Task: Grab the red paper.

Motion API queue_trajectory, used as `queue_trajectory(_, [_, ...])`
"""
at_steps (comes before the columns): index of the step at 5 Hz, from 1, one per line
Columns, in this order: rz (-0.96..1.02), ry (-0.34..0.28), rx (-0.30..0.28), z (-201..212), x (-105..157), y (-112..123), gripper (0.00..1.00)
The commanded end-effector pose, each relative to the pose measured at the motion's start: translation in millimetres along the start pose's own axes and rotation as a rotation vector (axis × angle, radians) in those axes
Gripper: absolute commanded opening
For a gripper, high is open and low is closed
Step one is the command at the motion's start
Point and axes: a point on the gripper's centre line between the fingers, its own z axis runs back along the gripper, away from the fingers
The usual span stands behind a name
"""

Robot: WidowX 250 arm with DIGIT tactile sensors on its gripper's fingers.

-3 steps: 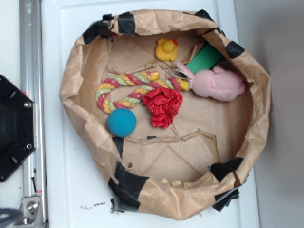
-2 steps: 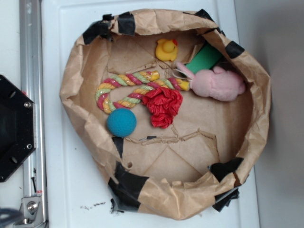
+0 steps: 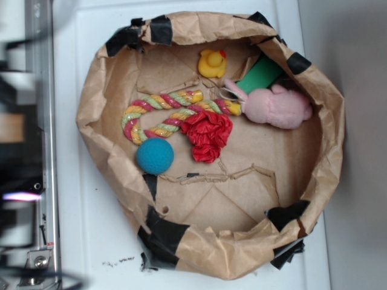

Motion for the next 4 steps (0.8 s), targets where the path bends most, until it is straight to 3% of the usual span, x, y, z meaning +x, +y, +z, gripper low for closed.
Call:
queue_trajectory(1, [-0.178, -0.01, 0.034, -50.5, 76.9, 43.8, 1.0])
queue_trajectory(2, [-0.257, -0.034, 0.185, -89.6, 93.6, 56.0, 1.0])
queue_trajectory(3, [-0.284, -0.038, 0.078, -132.4, 103.5, 62.3, 1.0])
queue_trajectory(4, [-0.354, 0.054, -0.02, -167.5, 96.3, 45.1, 1.0])
